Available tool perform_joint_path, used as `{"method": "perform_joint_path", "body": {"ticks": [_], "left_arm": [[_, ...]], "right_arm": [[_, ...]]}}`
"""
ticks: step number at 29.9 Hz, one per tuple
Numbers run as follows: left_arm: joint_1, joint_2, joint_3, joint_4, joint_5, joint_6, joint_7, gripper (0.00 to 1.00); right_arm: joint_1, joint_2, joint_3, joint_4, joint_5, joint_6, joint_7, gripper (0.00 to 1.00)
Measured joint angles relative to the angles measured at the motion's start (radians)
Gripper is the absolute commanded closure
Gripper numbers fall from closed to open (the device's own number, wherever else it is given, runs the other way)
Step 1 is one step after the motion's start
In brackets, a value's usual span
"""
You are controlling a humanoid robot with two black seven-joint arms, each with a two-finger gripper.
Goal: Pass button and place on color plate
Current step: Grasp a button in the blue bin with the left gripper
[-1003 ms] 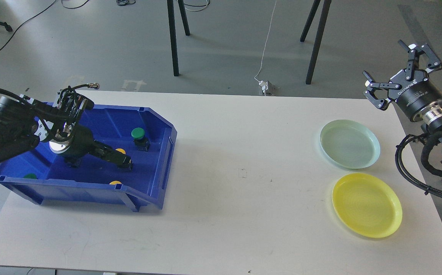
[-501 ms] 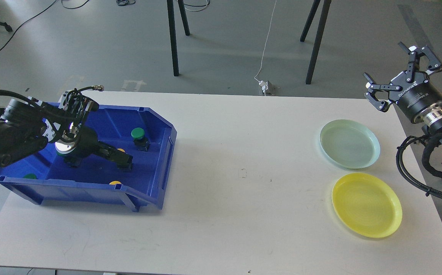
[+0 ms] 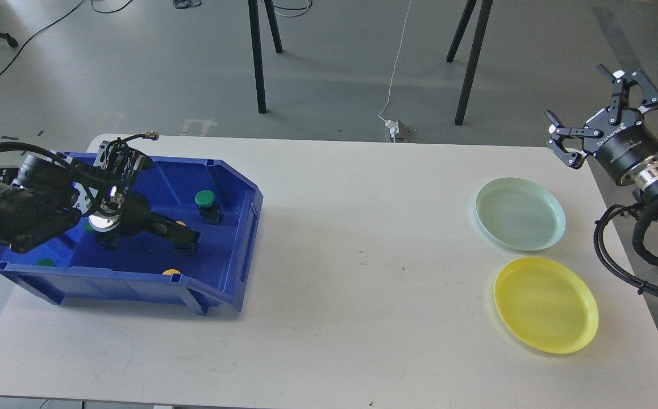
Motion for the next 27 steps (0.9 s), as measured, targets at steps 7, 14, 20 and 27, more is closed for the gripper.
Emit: {"method": "perform_joint_path", "body": {"ticks": [7,14,20,27], "left_arm": [[0.000,0.000,-0.012,0.001,-0.001,-0.002,0.000,0.11],[0.001,0.000,-0.014,0.000,0.001,-0.007,0.000,0.17],[0.003,0.001,-0.013,0.000,0.006,-0.007,0.000,0.30],[0.004,0.003,-0.011,0.000,0.013,-0.001,0.000,0.38]], "right_arm": [[-0.004,0.000,0.000,0.000,0.000,0.000,0.001,0.01],[-0.008,0.000,0.000,-0.001,0.000,0.000,0.001,0.01],[-0.013,0.000,0.000,-0.002,0.000,0.000,0.001,0.01],[-0.014,0.000,0.000,-0.002,0.000,0.000,0.001,0.01]]}}
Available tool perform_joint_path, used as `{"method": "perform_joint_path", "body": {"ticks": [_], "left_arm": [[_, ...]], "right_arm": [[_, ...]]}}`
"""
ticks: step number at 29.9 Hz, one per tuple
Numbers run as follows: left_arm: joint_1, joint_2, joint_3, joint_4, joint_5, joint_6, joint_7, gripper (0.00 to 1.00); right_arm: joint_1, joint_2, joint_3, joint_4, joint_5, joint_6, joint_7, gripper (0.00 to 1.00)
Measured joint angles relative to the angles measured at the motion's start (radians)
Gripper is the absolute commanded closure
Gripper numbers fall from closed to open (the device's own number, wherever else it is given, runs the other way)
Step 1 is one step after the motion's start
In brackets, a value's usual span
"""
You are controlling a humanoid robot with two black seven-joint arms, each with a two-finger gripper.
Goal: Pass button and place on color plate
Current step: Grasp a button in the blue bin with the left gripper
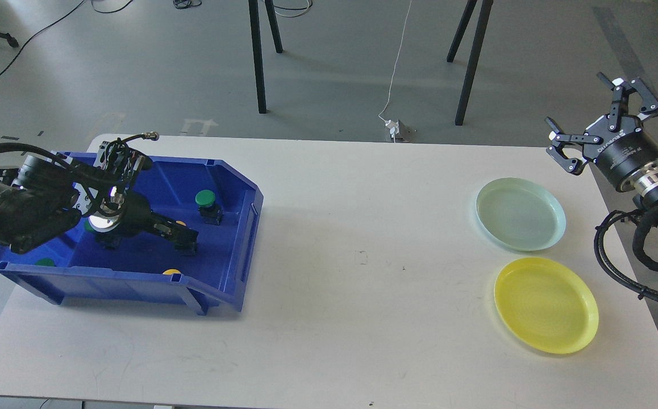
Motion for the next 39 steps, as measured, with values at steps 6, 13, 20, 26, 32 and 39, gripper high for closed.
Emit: {"method": "perform_joint_path", "body": {"ticks": [6,13,20,26,32,39], "left_arm": [[0.001,0.003,0.002,0.000,0.003,0.016,0.000,0.43],[0.002,0.003,0.002,0.000,0.003,0.046,0.000,0.45],[0.002,0.005,0.005,-0.002,0.003,0.044,0.000,0.45],[0.002,0.005,0.007,-0.003,0.003,0.043,0.000,0.45],[0.012,0.003,0.008,-0.003,0.003,0.042,0.000,0.45],[0.022,0.003,0.007,-0.003,0.003,0.045,0.000,0.52]], "right_arm": [[-0.004,0.000,0.000,0.000,0.000,0.000,0.000,0.01],[-0.008,0.001,-0.001,0.000,0.000,0.000,0.000,0.01],[-0.011,0.000,-0.001,-0.002,0.000,0.000,0.000,0.01],[-0.013,0.001,-0.001,-0.010,0.000,0.000,0.000,0.01],[-0.014,0.002,-0.001,-0.012,0.000,0.000,0.000,0.01],[-0.015,0.003,-0.002,-0.012,0.000,0.000,0.000,0.01]]}}
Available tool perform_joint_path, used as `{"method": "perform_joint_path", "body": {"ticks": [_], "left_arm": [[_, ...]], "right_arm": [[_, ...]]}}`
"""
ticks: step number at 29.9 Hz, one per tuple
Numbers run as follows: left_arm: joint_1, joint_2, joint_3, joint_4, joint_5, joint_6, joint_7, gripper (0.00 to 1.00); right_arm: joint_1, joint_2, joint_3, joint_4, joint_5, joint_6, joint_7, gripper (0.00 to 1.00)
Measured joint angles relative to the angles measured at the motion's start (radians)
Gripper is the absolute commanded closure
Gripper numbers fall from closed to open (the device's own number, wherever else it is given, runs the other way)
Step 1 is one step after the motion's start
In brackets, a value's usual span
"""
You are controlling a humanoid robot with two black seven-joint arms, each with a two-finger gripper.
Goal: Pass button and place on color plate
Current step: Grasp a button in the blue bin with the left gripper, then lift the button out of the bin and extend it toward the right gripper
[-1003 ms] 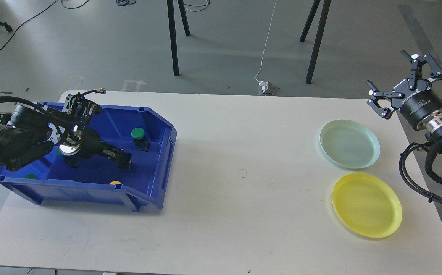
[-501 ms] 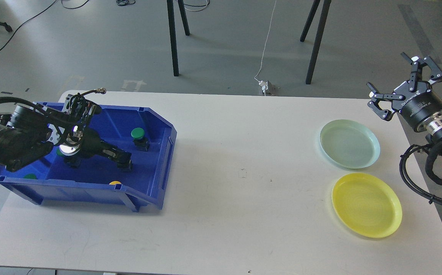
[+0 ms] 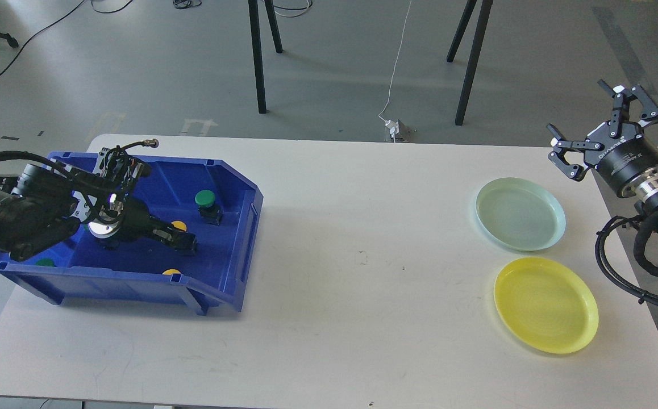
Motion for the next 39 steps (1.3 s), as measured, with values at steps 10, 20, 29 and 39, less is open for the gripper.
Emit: {"method": "perform_joint_path", "body": {"ticks": [10,20,29,39], "left_arm": [[0.001,0.001,0.001,0.000,0.001,0.009,0.000,0.92],[-0.015,0.035,-0.026,-0.046,-0.005,0.008,0.000,0.93],[-0.055,0.258,-0.192,-0.274,-0.006,-0.007,0.000,0.92],[-0.045,0.505,-0.452,-0.568,-0.093,-0.044,0.000,0.92]], "right_arm": [[-0.010,0.003,0.000,0.000,0.000,0.000,0.000,0.01],[-0.015,0.001,0.000,-0.002,0.000,0.000,-0.002,0.01],[-0.018,0.009,0.001,-0.002,0.000,0.000,-0.007,0.01],[-0.008,0.010,0.019,-0.054,0.000,0.000,-0.012,0.01]]}}
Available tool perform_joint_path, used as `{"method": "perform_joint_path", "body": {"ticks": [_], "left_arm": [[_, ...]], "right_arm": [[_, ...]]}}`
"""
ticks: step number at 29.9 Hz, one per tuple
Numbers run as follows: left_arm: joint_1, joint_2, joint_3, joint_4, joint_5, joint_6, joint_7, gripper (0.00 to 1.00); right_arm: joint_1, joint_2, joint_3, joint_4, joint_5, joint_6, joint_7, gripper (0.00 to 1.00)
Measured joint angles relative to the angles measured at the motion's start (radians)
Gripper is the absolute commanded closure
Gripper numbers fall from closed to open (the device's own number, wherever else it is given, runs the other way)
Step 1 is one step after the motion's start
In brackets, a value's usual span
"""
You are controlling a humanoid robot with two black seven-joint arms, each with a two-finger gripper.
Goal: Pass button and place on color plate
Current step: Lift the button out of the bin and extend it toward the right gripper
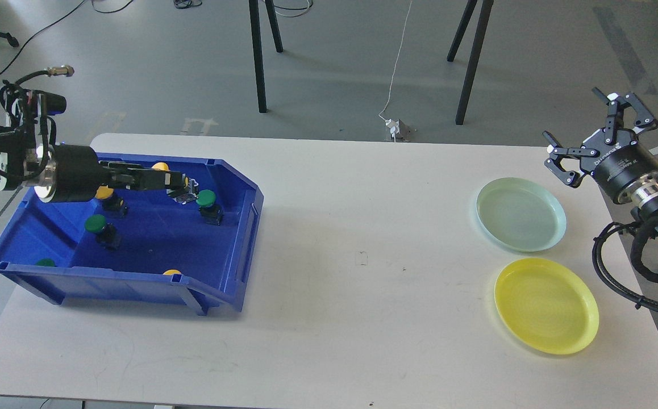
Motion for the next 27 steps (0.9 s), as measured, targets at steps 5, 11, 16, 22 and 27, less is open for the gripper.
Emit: {"method": "perform_joint_path", "body": {"ticks": [5,11,16,22,27], "left_arm": [[0.002,0.015,-0.070,-0.101,-0.188,-0.003,0.000,0.92],[0.011,-0.186,-0.141,-0.108,-0.373,0.013,0.000,0.92],[0.016,-0.443,-0.171,0.028,-0.423,0.046,0.000,0.92],[0.082,-0.569,-0.238,0.122,-0.444,0.052,0.000,0.92],[0.135,-0.579,-0.308,0.128,-0.459,0.033,0.000,0.92]], "right_arm": [[0.006,0.002,0.016,-0.055,0.000,0.000,0.005,0.01],[-0.002,-0.039,-0.007,-0.031,-0.058,0.000,0.010,0.01],[-0.018,-0.118,-0.015,0.080,-0.198,0.000,0.012,0.01],[-0.054,-0.146,-0.016,0.300,-0.226,0.000,0.012,0.01],[-0.047,-0.022,-0.012,0.354,-0.299,0.000,0.012,0.01]]}}
